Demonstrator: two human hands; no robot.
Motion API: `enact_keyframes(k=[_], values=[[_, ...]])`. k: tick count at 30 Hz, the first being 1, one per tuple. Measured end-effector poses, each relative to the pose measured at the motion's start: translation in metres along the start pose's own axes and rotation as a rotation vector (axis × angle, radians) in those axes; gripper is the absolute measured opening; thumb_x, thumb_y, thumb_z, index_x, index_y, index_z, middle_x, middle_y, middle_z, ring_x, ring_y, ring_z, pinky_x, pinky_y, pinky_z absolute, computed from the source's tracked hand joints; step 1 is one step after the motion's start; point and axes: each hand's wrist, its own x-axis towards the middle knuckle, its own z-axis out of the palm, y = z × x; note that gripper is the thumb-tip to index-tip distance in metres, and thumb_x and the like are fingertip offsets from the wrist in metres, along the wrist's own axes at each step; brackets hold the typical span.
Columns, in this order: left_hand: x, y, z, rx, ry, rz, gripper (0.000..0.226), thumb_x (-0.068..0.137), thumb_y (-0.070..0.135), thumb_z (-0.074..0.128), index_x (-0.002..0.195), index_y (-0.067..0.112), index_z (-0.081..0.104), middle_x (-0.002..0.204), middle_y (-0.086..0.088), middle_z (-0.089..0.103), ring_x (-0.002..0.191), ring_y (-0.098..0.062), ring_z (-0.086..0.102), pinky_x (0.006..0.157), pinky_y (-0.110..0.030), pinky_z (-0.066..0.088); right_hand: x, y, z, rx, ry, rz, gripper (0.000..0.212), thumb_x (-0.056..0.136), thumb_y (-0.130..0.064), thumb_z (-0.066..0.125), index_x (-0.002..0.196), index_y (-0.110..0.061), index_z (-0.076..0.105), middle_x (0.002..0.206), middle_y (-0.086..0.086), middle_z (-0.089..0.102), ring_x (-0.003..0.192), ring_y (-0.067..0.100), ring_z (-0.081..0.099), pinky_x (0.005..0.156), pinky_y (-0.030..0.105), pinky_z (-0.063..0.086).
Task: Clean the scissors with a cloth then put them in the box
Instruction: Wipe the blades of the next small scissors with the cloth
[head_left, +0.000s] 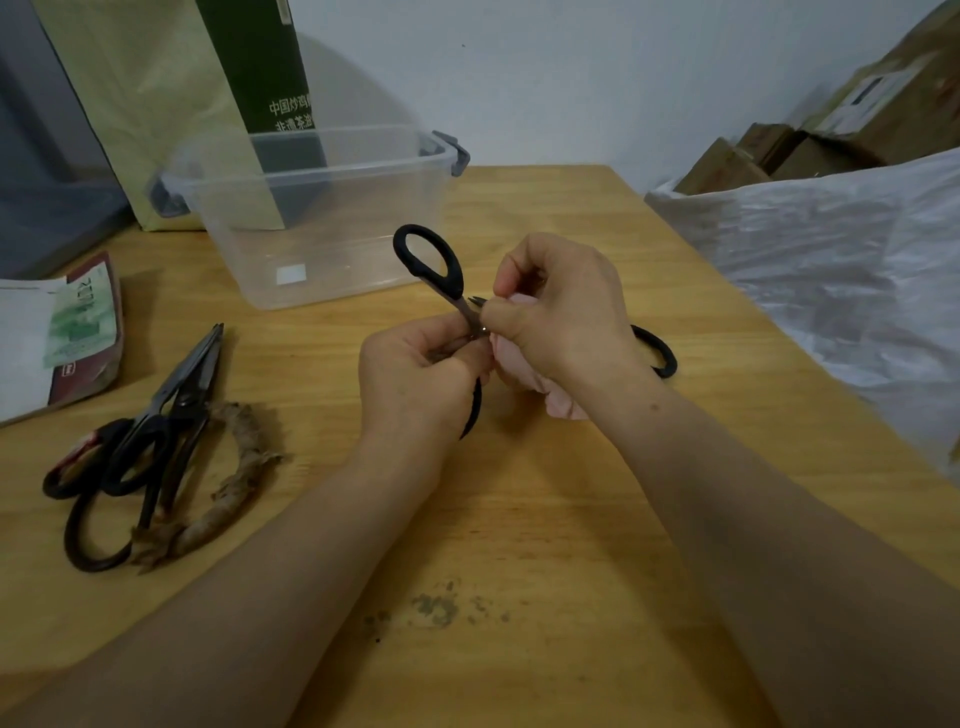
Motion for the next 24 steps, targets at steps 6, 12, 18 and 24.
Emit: enact_keyframes(k=[6,12,18,24], values=[[0.003,-0.001,-0.002,0.0,0.018,-0.067,0.03,0.08,-0.007,0.064,0.076,0.022,0.069,0.068,0.0,0.07,0.063,-0.009,0.061,0.077,-0.029,0.054,-0.003,0.009,-0.014,0.037,0.042,-0.035,0.025,0.074,-0.01,0.073,0.071,-0.028,0.055,0.076,-0.01,0.061,0.069,0.002,0.056,0.061,0.019,0.045],[0.0,0.0,-0.002,-0.007,-0.008,-0.038,0.03,0.082,-0.007,0.063,0.077,0.022,0.069,0.06,0.008,0.069,0.058,-0.002,0.063,0.06,-0.014,0.051,-0.006,0.003,-0.003,-0.018,-0.061,-0.141,0.032,0.077,-0.011,0.074,0.067,-0.032,0.052,0.07,-0.016,0.055,0.072,0.0,0.053,0.065,0.014,0.045],[0.0,-0.001,-0.001,-0.008,0.013,-0.061,0.033,0.081,-0.007,0.063,0.074,0.025,0.068,0.065,0.004,0.069,0.061,-0.006,0.061,0.071,-0.024,0.054,-0.002,0.013,-0.007,-0.074,0.021,-0.112,0.029,0.078,-0.009,0.071,0.069,-0.03,0.053,0.077,-0.012,0.061,0.078,0.003,0.059,0.074,0.023,0.052],[0.001,0.001,-0.002,0.006,0.017,-0.054,0.028,0.081,-0.006,0.064,0.074,0.021,0.068,0.058,0.007,0.068,0.057,-0.004,0.062,0.059,-0.014,0.051,-0.007,0.005,-0.004,-0.01,-0.068,-0.126,0.03,0.077,-0.01,0.073,0.067,-0.03,0.054,0.072,-0.014,0.057,0.072,0.0,0.054,0.063,0.01,0.045]])
